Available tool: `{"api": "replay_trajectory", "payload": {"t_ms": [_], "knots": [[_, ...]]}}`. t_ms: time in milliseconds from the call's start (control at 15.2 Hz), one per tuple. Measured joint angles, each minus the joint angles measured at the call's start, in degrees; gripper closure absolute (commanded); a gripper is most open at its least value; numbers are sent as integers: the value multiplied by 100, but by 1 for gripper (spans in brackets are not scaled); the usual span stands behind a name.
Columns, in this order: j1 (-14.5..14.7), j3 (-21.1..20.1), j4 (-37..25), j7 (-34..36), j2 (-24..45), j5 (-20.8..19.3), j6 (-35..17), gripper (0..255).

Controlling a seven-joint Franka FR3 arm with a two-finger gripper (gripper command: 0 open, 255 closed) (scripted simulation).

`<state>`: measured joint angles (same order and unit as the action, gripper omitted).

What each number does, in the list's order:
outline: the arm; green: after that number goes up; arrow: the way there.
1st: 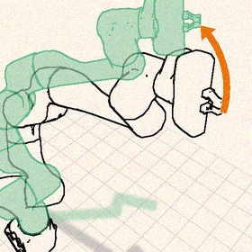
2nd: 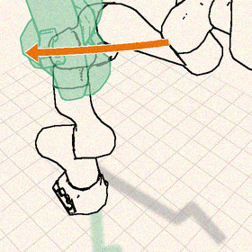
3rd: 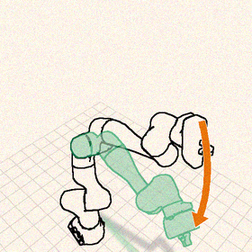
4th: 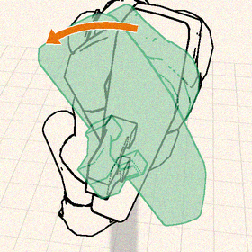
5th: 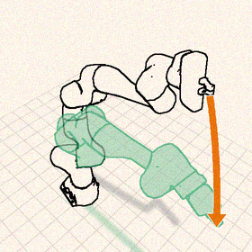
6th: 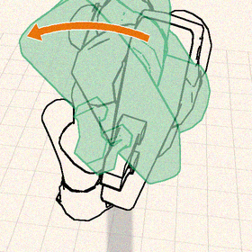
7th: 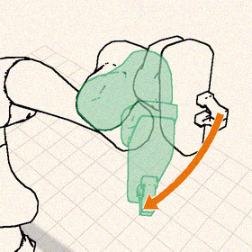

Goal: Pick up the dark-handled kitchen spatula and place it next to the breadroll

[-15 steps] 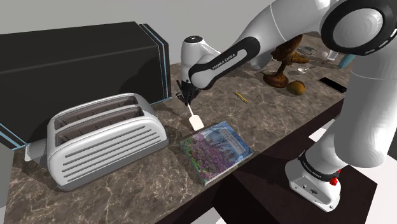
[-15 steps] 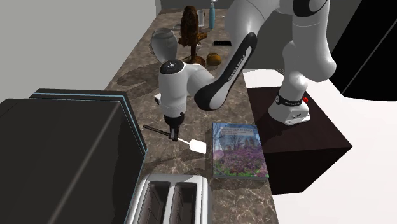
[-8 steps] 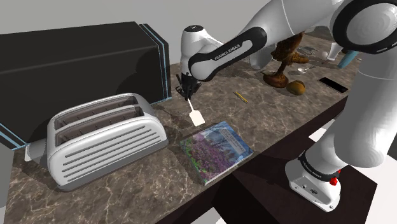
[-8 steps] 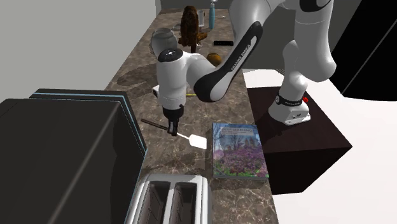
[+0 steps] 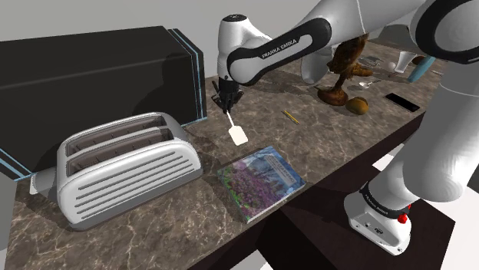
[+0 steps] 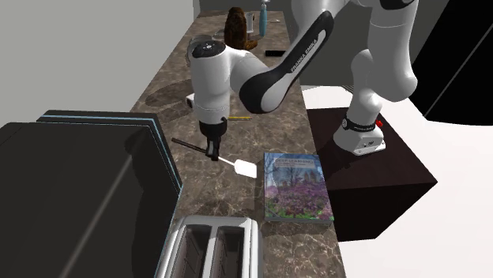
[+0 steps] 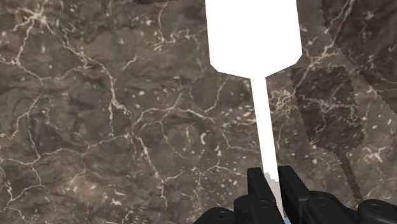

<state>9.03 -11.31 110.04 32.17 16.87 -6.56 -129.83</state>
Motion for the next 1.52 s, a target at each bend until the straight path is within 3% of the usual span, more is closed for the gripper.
{"api": "replay_trajectory", "payload": {"t_ms": [198, 792, 1518], "knots": [[-100, 17, 236, -144, -233, 70, -13, 255], [-726, 333, 1815, -1262, -1452, 444, -428, 255], [-1433, 1131, 3177, -2879, -2559, 627, -705, 255]]}}
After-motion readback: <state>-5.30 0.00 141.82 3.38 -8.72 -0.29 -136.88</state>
